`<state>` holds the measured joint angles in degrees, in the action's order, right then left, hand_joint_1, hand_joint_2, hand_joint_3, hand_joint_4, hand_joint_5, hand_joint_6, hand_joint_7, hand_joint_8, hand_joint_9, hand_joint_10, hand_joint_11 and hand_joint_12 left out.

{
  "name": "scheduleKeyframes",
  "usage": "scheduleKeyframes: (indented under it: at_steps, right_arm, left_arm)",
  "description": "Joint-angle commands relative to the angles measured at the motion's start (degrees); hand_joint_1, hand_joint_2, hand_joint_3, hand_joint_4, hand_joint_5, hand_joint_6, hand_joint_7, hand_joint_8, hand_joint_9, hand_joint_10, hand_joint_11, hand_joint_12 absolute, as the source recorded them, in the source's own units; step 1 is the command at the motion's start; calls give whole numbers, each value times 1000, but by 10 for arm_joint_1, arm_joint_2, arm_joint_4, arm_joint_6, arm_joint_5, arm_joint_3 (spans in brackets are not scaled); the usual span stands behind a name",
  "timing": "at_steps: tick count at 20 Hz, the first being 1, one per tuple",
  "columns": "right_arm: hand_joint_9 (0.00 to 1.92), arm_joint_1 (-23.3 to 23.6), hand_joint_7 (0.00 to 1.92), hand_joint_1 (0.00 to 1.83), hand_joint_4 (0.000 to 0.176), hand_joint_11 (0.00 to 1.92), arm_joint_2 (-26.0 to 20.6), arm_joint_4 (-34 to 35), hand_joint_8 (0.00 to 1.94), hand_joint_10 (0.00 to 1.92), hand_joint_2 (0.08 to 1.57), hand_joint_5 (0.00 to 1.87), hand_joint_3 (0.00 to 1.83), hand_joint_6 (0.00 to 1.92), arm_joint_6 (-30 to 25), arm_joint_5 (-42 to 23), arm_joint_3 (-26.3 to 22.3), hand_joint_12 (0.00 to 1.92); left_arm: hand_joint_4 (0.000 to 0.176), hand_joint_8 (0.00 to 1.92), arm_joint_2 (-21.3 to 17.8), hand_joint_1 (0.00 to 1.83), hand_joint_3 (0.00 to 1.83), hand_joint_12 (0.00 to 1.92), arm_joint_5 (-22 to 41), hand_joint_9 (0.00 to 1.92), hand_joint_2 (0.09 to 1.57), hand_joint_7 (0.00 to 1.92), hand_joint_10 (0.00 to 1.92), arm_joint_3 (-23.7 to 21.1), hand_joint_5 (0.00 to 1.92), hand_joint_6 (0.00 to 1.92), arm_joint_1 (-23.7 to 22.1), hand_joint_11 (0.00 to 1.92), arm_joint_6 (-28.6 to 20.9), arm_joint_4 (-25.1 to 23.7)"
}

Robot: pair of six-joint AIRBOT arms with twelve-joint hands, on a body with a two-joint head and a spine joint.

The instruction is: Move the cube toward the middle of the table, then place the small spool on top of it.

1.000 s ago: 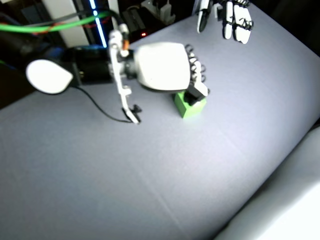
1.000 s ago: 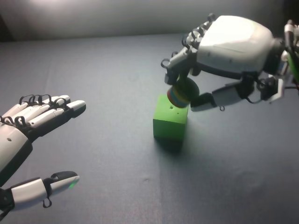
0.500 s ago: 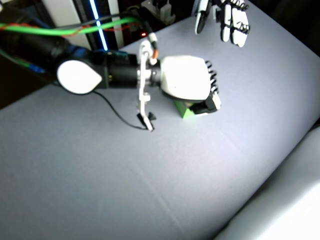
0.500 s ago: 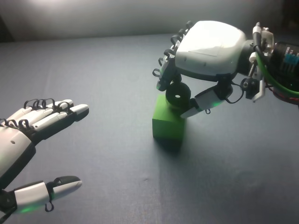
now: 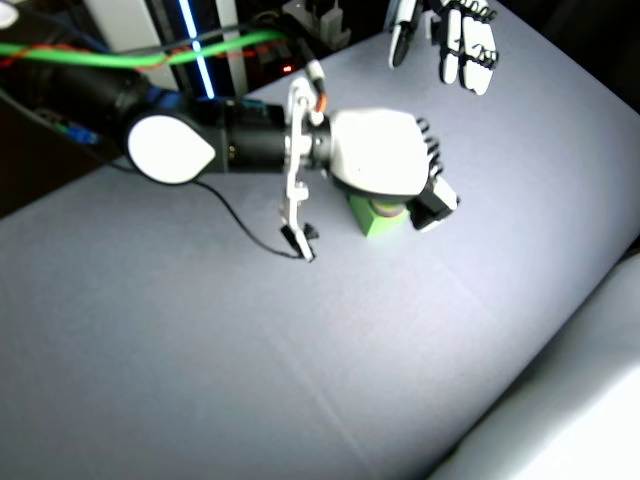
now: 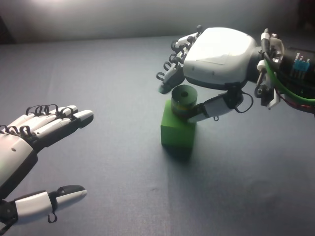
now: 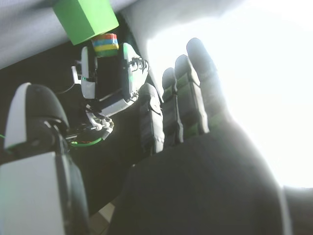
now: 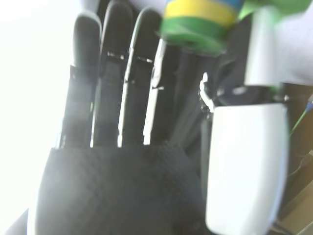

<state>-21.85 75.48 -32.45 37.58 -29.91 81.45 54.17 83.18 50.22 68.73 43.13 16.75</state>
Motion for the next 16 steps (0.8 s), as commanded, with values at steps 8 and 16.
scheduleKeyframes:
  at_steps: [8,16]
  right_arm:
    - [695,6,636,957,0,295,-2,18,0,234,940,448,0,0,2,-49,-2,1298]
    - [183,6,174,521,109,0,-81,96,10,12,986,58,1,7,2,-169,-57,498]
  left_arm:
    - [120,3,2,882,3,508,74,252,1060,251,2,2,316,2,-2,133,-6,-9]
    - [116,0,-10,798,0,426,85,211,1074,239,0,6,279,0,-9,80,-4,-8]
